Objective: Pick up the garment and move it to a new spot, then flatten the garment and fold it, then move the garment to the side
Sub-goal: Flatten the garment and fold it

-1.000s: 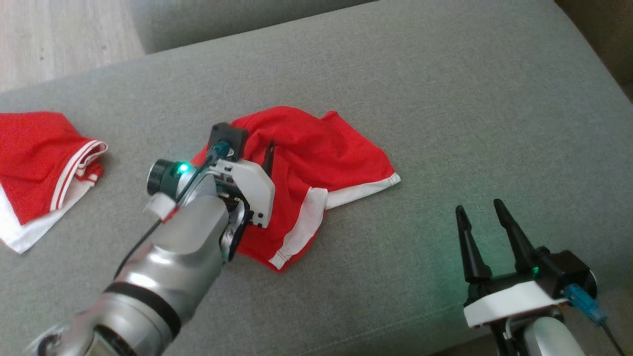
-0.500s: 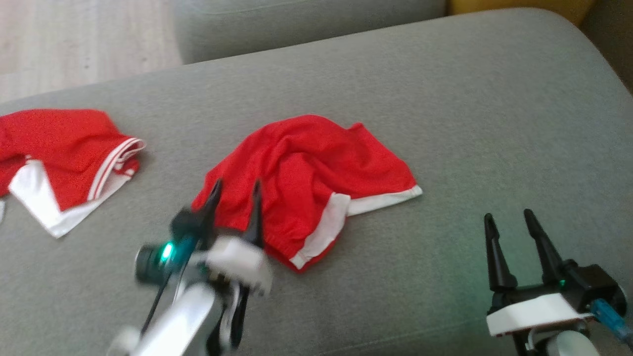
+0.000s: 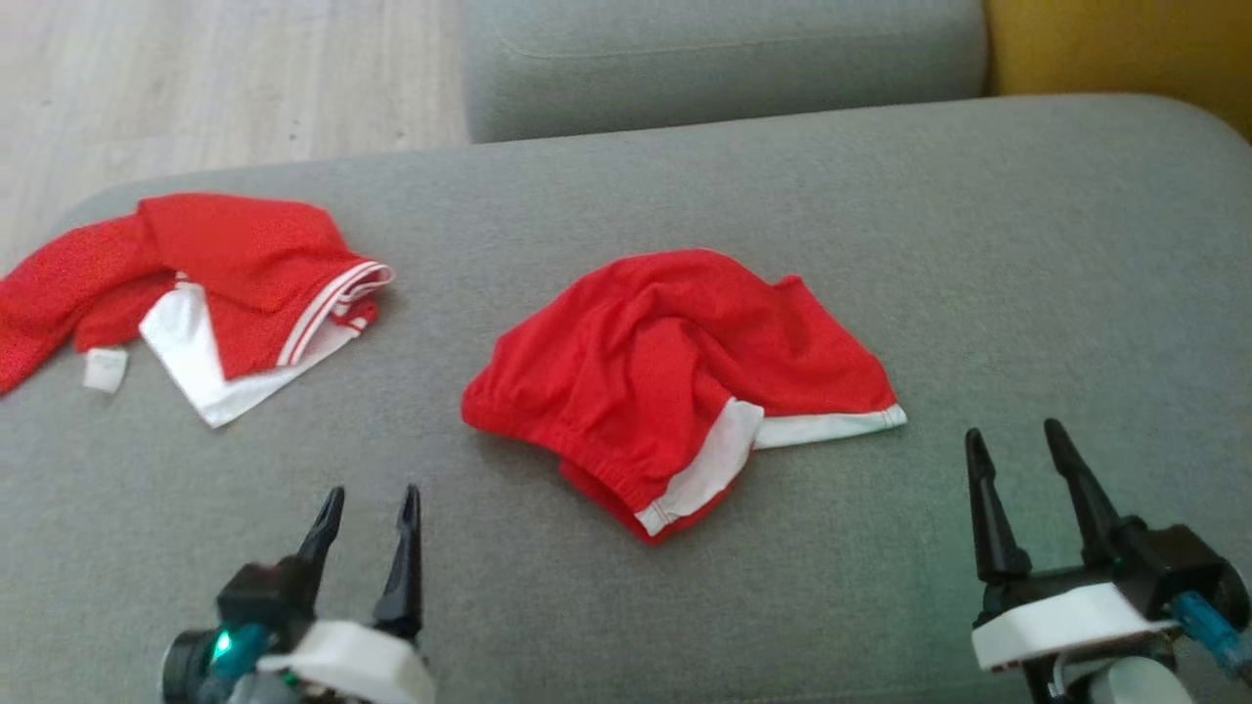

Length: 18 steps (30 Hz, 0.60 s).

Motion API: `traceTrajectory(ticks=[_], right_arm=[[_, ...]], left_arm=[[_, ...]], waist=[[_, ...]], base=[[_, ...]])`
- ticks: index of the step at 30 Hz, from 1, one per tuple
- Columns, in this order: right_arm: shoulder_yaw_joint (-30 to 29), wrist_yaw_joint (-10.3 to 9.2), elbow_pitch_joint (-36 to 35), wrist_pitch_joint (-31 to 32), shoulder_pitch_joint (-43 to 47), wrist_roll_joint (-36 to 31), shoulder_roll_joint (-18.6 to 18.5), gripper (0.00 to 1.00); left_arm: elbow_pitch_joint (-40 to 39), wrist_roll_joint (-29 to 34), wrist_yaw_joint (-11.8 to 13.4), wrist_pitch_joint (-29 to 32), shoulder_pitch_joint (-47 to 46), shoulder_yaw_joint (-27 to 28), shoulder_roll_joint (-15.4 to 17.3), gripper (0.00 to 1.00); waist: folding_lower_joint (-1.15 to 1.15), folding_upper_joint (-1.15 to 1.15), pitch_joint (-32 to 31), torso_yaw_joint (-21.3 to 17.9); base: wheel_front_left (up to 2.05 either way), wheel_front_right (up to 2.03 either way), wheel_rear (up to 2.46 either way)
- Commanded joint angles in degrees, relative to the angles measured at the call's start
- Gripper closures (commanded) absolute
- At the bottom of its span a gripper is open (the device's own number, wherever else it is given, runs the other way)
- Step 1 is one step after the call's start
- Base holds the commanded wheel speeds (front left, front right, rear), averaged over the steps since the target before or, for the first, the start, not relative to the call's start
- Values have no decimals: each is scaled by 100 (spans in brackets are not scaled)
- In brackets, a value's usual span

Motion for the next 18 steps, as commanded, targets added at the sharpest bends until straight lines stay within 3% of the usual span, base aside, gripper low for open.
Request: traceTrajectory(ticks=[1, 11, 13, 18], right_arm=[[167, -4, -106, -54, -124, -21, -92, 0], [232, -4, 213, -54, -127, 43, -66, 0], [213, -4, 302, -54, -133, 74, -54, 0], [174, -4, 410, -54, -143, 84, -31, 0]], left_arm=[[-174, 60, -208, -69, -80, 411, 65, 0], [-47, 450, -1724, -70, 470, 1515, -248, 0], [52, 648, -1948, -70, 497, 1761, -394, 0], [101, 979, -2138, -70, 530, 1990, -585, 0]], waist=[[0, 0, -71, 93], [0, 0, -166, 288], [0, 0, -186, 320], [0, 0, -213, 351]], base=[[0, 0, 0], [0, 0, 0], [0, 0, 0], [0, 0, 0]])
